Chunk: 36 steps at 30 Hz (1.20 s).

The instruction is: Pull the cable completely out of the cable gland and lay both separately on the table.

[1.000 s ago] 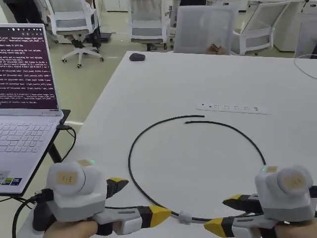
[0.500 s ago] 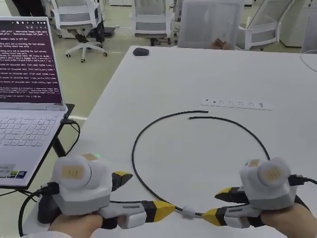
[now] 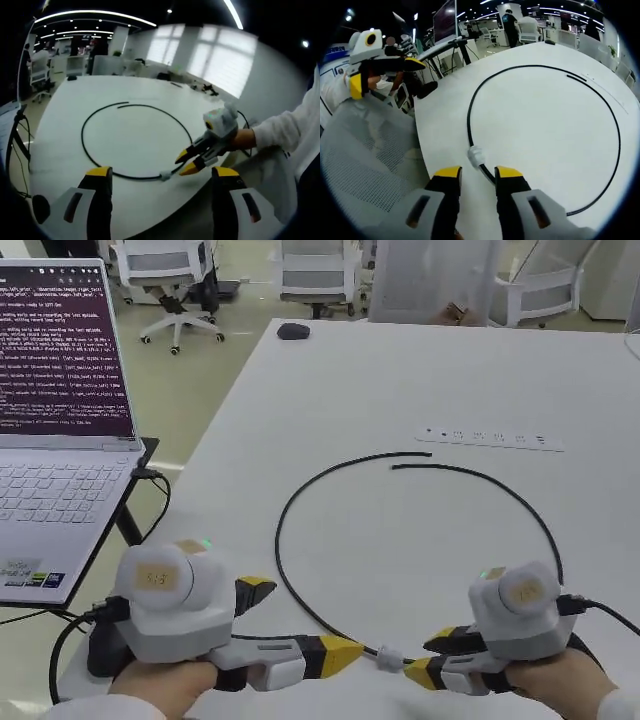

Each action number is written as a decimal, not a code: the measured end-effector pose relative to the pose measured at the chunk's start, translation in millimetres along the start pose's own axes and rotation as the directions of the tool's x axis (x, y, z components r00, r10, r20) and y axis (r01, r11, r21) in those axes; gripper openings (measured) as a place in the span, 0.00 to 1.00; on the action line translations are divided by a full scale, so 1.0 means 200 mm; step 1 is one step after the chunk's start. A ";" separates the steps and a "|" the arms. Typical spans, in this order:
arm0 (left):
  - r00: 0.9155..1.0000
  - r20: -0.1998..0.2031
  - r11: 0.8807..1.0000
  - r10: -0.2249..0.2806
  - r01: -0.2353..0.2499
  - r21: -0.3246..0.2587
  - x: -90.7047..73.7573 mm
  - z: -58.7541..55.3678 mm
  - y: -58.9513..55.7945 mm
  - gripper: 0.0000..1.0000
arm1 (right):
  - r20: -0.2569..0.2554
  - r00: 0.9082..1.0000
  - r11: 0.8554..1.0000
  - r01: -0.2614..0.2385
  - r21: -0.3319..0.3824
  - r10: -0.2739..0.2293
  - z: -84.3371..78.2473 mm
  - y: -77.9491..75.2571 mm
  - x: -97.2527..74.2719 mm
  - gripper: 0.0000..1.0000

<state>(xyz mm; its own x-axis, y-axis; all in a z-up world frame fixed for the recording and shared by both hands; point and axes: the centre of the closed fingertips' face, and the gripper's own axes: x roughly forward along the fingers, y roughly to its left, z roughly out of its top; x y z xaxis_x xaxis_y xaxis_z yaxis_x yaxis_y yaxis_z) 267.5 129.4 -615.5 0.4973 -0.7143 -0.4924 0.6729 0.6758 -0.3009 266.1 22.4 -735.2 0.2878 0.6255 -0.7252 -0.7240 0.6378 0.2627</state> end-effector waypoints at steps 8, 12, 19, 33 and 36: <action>1.000 0.008 1.000 0.000 0.000 -0.011 0.00 0.01 0.01 0.81 | -0.021 1.000 1.000 0.002 -0.021 -0.003 0.00 -0.02 0.06 0.27; 1.000 0.009 1.000 -0.001 0.001 -0.016 0.00 0.00 0.01 0.81 | -0.035 0.999 0.999 -0.004 -0.042 0.002 -0.01 -0.01 0.09 0.27; 1.000 0.004 1.000 -0.004 0.004 -0.020 0.00 0.00 0.01 0.81 | -0.050 0.999 0.997 -0.004 -0.072 0.000 -0.02 0.00 0.14 0.24; 1.000 -0.013 1.000 -0.013 0.013 -0.022 0.01 -0.02 0.00 0.81 | -0.043 0.999 0.979 -0.014 -0.203 0.005 -0.02 0.00 0.17 0.14; 1.000 -0.012 1.000 -0.014 0.013 -0.023 0.01 -0.02 0.00 0.81 | -0.046 0.999 0.974 -0.012 -0.225 0.002 -0.02 0.00 0.16 0.13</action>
<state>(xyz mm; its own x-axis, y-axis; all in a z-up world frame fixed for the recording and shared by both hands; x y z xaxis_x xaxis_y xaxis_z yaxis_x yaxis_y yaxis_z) 266.2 128.7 -620.0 0.4816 -0.7214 -0.4977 0.6665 0.6702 -0.3265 272.5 41.7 -761.0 0.2575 0.6052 -0.7533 -0.8500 0.5127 0.1213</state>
